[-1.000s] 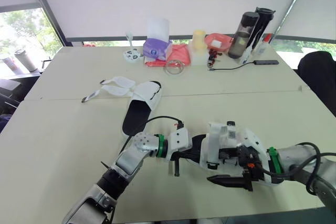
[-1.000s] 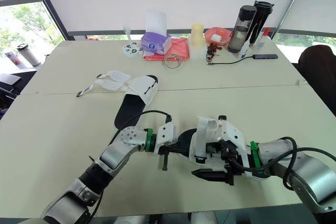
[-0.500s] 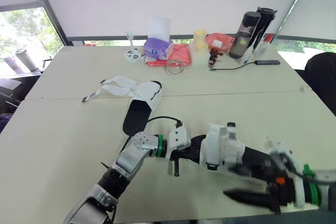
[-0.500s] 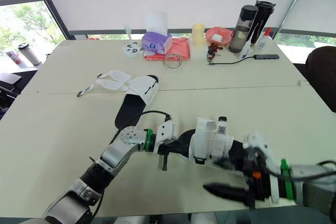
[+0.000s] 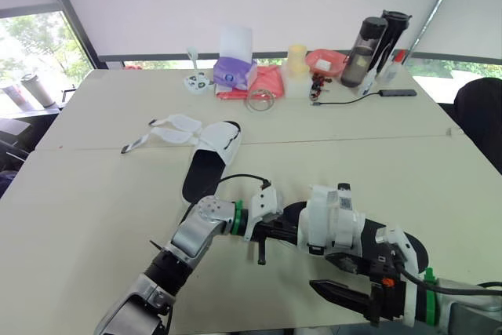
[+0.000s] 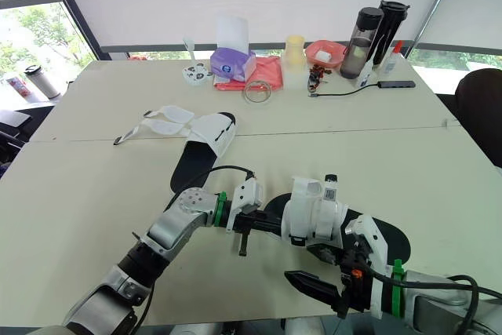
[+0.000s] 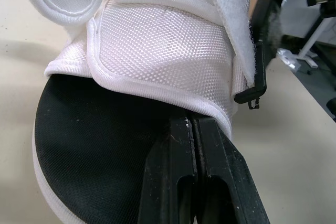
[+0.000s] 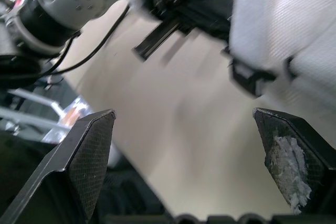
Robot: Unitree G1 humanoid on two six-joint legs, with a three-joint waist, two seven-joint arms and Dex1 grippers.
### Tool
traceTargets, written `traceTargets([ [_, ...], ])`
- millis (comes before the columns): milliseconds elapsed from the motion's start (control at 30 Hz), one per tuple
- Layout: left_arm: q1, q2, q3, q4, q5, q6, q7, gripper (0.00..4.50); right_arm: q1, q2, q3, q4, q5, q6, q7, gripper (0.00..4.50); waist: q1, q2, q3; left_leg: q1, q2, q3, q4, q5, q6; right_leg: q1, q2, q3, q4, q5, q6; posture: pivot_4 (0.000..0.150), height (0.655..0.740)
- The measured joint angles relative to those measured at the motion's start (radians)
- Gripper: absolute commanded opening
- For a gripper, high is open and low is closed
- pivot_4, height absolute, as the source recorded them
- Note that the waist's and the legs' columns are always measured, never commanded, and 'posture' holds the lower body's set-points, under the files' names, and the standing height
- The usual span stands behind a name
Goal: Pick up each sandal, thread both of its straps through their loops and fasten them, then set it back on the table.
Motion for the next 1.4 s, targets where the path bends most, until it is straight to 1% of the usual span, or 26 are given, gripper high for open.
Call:
traceTargets([
  [267, 0.001, 0.000, 0.002, -0.003, 0.000, 0.003, 0.001, 0.00, -0.041, 0.027, 0.070, 0.010, 0.000, -0.006, -0.059, 4.48, 0.000, 0.000, 0.000, 0.000, 0.000, 0.000, 0.000, 0.000, 0.000, 0.000, 0.000, 0.000, 0.000, 0.000, 0.000, 0.150, 0.7400],
  [433, 0.001, -0.001, 0.003, -0.003, 0.001, 0.001, 0.003, 0.00, -0.041, 0.029, 0.073, 0.021, 0.002, -0.014, -0.065, 4.48, 0.000, 0.000, 0.000, 0.000, 0.000, 0.000, 0.000, 0.000, 0.000, 0.000, 0.000, 0.000, 0.000, 0.000, 0.000, 0.150, 0.7400],
  [700, 0.000, -0.001, 0.004, -0.001, 0.010, -0.017, 0.007, 0.00, -0.062, 0.095, 0.070, 0.089, 0.151, -0.004, -0.130, 4.48, -0.002, 0.000, 0.000, 0.001, 0.001, 0.000, 0.000, 0.000, 0.000, 0.000, 0.001, 0.000, 0.001, 0.001, -0.001, 0.150, 0.7400],
  [767, 0.001, -0.002, 0.003, 0.000, 0.011, -0.019, 0.007, 0.00, -0.061, 0.100, 0.070, 0.099, 0.193, -0.001, -0.155, 3.97, -0.002, 0.000, 0.000, 0.001, 0.001, 0.000, 0.000, 0.000, 0.000, 0.000, 0.001, 0.000, 0.001, 0.001, -0.001, 0.150, 0.7400],
  [800, 0.001, -0.002, 0.003, 0.000, 0.011, -0.020, 0.007, 0.00, -0.060, 0.111, 0.070, 0.109, 0.210, -0.001, -0.170, 3.63, -0.002, 0.000, 0.000, 0.001, 0.001, 0.000, 0.000, 0.000, 0.000, 0.000, 0.001, 0.000, 0.001, 0.001, -0.001, 0.150, 0.7400],
  [867, 0.001, -0.003, 0.002, 0.000, 0.011, -0.021, 0.007, 0.00, -0.058, 0.125, 0.070, 0.124, 0.221, -0.002, -0.197, 2.65, -0.002, 0.000, 0.000, 0.000, 0.001, 0.000, 0.000, 0.000, 0.000, 0.000, 0.000, 0.000, 0.001, 0.001, -0.001, 0.150, 0.7400],
  [1033, 0.001, -0.002, 0.002, 0.001, 0.013, -0.031, 0.006, 0.00, -0.042, 0.126, 0.084, 0.130, 0.217, -0.006, -0.227, 0.04, 0.000, 0.000, 0.000, 0.000, 0.000, 0.000, 0.000, 0.000, 0.000, -0.001, 0.001, 0.000, 0.001, 0.000, -0.001, 0.150, 0.7400],
  [1400, 0.002, -0.003, 0.002, 0.002, 0.022, -0.043, 0.011, 0.00, -0.016, 0.115, 0.091, 0.131, 0.207, -0.019, -0.214, 0.01, 0.000, 0.000, 0.000, 0.000, 0.000, 0.000, 0.000, 0.000, 0.000, -0.001, 0.001, 0.000, 0.000, 0.000, -0.001, 0.150, 0.7400],
])
